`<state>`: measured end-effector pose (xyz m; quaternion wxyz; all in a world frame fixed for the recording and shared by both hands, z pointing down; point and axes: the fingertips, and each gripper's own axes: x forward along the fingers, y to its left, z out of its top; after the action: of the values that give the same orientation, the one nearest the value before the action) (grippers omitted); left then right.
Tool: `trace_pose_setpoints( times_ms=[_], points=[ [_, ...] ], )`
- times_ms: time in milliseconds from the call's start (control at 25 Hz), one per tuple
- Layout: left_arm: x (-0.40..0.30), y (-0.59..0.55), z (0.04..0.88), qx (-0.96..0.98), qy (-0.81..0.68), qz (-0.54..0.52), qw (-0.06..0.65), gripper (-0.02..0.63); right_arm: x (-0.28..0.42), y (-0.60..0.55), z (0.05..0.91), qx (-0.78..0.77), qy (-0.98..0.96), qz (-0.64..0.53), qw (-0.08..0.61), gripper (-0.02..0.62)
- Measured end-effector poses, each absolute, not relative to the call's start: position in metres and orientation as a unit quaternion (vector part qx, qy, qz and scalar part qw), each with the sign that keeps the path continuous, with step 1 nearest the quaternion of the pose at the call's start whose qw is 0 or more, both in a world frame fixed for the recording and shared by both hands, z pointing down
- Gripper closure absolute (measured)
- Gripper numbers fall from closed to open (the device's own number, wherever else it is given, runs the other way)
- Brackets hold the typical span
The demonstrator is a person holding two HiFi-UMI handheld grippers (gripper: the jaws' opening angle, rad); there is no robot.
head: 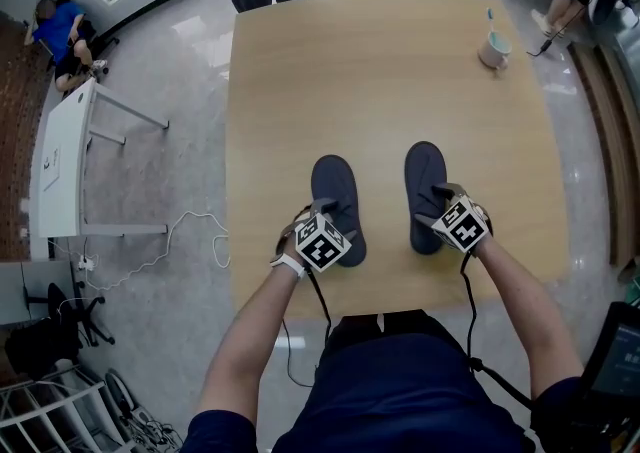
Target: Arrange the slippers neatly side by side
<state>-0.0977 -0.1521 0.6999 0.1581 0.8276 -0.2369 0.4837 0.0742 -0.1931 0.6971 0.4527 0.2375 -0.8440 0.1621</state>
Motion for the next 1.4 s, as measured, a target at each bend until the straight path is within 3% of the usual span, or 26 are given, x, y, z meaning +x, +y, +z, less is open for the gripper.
trace_pose_setpoints(
  times_ms=[1400],
  points=[
    [-0.042, -0.127, 0.704, 0.838, -0.204, 0.485, 0.144, 0.284, 0.03, -0.151, 0.696, 0.217, -0.854, 0.147, 0.45, 0.273]
  ],
)
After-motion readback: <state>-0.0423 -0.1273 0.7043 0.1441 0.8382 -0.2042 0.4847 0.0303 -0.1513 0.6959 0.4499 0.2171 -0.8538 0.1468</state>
